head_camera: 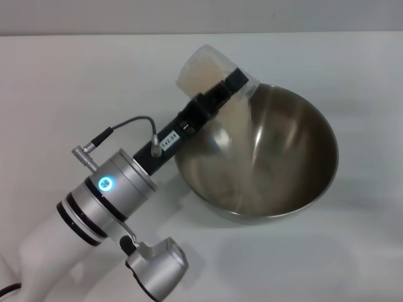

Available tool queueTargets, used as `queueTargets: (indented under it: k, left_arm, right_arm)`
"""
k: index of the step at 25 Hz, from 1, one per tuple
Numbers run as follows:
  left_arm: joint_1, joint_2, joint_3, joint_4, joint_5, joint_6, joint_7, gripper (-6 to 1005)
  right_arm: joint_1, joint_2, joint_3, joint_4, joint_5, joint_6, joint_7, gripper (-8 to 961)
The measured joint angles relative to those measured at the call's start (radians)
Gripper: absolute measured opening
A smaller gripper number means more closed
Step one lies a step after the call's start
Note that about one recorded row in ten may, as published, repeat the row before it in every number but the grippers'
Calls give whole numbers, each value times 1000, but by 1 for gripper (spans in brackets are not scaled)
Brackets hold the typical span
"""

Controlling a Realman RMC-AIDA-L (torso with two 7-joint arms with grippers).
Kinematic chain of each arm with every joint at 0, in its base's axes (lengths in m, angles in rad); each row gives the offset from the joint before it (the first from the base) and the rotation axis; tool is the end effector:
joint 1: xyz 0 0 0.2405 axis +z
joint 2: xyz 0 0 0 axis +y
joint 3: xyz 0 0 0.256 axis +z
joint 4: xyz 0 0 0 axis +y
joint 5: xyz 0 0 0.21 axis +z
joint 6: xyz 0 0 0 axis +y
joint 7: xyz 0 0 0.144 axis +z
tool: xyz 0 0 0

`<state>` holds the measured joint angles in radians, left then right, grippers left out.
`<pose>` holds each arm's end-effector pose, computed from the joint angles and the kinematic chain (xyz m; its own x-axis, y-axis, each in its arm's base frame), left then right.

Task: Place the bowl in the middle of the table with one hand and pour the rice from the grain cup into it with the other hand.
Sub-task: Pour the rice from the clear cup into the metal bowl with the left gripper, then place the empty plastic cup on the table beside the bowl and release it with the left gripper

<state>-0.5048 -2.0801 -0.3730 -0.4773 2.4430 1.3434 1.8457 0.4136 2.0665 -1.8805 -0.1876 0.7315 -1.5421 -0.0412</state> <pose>-0.1773 0.2800 -0.1047 0.1536 -0.6487 -0.7454 -0.6625 0.4921 -0.5648 0.3128 0.3203 0.0698 0.7297 0.4680 -0.4985 -0.6267 0.1663 -0.7613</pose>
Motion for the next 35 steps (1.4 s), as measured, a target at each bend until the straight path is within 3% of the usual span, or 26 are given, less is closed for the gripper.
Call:
queueTargets:
  k: [4, 10, 20, 24, 26, 27, 30, 31, 32, 35]
  left_arm:
    - [3, 0, -4, 14, 26, -13, 143, 45]
    - [1, 0, -7, 22, 46, -7, 220, 56]
    - [5, 0, -22, 29, 43, 5, 203, 75]
    - [41, 0, -72, 5, 41, 29, 19, 83]
    - [89, 0, -137, -46, 38, 45, -280, 87]
    - [89, 0, -137, -46, 38, 45, -280, 88]
    - [136, 0, -218, -86, -3, 21, -683, 94]
    - [146, 0, -238, -86, -69, -4, -905, 96]
    - [146, 0, -238, -86, -69, -4, -905, 98]
    - [145, 1, -243, -72, -200, -73, -1158, 104]
  right_arm:
    - [0, 0, 8, 4, 0, -3, -2, 487]
    - [-2, 0, 12, 7, -1, -5, -2, 487]
    - [-4, 0, 12, 21, 0, -15, -3, 487]
    - [-4, 0, 12, 22, 3, -11, -3, 487]
    - [-4, 0, 12, 23, 3, -8, -3, 487]
    - [-4, 0, 12, 23, 3, -8, -3, 487]
    - [-4, 0, 12, 24, 3, -7, 3, 487]
    - [-2, 1, 12, 24, 3, -7, 4, 487]
    - [-1, 2, 12, 24, 3, -7, 4, 487]
    - [0, 4, 12, 21, 3, -7, 5, 487]
